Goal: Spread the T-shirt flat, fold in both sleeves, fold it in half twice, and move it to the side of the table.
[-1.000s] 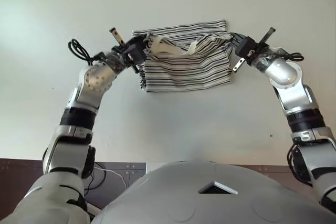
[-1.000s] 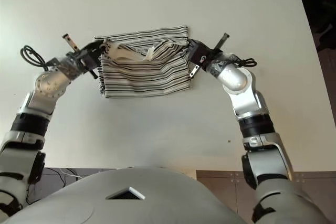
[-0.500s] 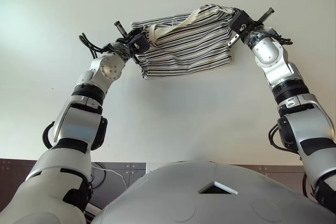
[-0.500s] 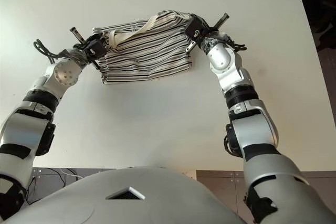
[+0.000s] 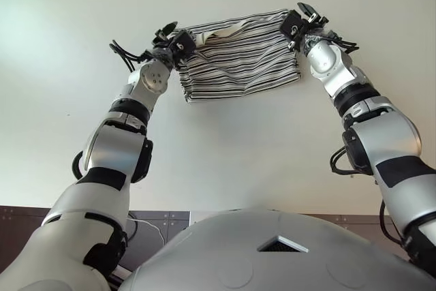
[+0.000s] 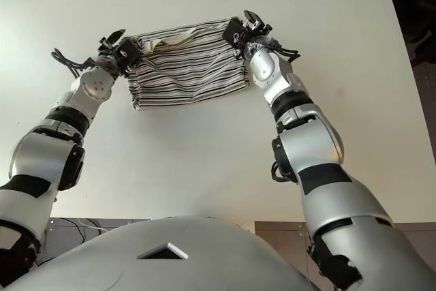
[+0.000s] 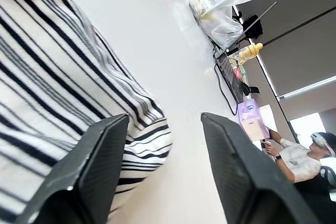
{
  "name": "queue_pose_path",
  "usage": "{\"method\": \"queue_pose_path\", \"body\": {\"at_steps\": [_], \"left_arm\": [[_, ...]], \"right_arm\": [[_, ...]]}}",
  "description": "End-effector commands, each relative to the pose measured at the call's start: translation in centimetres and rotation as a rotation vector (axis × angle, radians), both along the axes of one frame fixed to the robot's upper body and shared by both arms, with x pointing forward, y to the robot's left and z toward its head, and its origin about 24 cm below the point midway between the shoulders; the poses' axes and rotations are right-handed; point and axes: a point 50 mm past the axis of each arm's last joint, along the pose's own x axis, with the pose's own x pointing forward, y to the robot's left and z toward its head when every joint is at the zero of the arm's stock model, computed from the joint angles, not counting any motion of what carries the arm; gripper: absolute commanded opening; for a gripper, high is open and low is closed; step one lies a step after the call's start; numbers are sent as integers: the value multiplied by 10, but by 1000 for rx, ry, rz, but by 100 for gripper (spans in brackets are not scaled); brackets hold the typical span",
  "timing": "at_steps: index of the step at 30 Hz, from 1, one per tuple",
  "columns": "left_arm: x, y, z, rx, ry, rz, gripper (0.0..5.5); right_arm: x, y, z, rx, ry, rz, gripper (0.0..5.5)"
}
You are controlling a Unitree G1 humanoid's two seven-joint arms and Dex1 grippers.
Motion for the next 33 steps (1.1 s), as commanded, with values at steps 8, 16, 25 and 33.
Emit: {"method": "queue_pose_path", "body": {"at_steps": [8, 16, 25, 33], "left_arm": [[-15, 65, -11, -47, 63, 407, 417], [-35, 63, -13, -247, -138, 348, 520], [-114, 42, -1, -327, -375, 73, 548], [-143, 32, 39, -303, -533, 76, 548]], "right_arm": [[-28, -4, -8, -87, -7, 395, 298], [-57, -39, -57, -484, 336, 558, 298], [-154, -47, -44, -244, 249, 826, 298], [-220, 52, -8, 109, 113, 884, 298]]}}
